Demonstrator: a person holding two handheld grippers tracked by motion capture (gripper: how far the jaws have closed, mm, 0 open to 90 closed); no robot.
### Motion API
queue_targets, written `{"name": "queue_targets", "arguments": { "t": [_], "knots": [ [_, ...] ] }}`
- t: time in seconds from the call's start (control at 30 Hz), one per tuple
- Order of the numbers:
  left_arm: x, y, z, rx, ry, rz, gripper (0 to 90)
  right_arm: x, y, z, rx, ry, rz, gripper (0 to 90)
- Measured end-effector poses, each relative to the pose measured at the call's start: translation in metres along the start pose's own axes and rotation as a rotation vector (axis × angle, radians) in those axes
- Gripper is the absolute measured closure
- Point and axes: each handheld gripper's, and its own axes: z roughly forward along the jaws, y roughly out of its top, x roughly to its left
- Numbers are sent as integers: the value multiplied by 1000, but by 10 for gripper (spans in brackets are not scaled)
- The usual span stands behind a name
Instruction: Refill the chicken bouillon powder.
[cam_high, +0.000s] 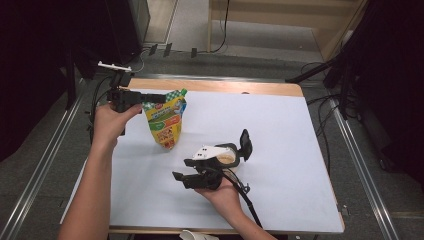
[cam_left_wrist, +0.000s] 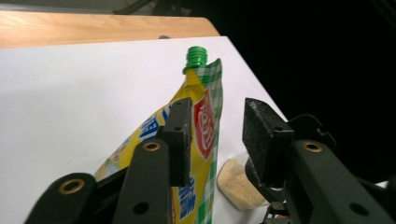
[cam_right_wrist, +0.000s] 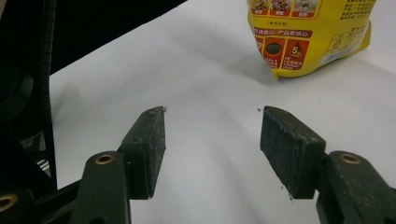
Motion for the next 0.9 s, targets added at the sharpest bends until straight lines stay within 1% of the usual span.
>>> {"name": "queue_targets", "arguments": {
  "t": [0.1, 0.27, 0.43, 0.53, 0.63, 0.73, 0.77, 0.9],
  "knots": [
    [-3, 1, -6, -8, 7, 8, 600, 0, 1, 0, 4, 6, -1, 419],
    [-8, 1, -21, -54, 31, 21, 568, 2, 4, -2, 6, 15, -6, 419],
    [-9, -2, -36, -93, 49, 29, 529, 1, 8, -4, 5, 18, -10, 421],
    [-6, -5, -46, -112, 60, 30, 516, 0, 9, -5, 7, 24, -13, 421],
    [-1, -7, -51, -132, 80, 33, 490, 1, 10, -6, 14, 28, -14, 423],
    [8, -13, -56, -181, 110, 49, 450, 1, 12, -8, 13, 33, -23, 425],
    [9, -14, -56, -183, 115, 49, 428, 1, 13, -9, 15, 32, -23, 425],
    [18, -17, -56, -174, 128, 74, 407, 1, 15, -12, 10, 30, -33, 427]
  ]
}}
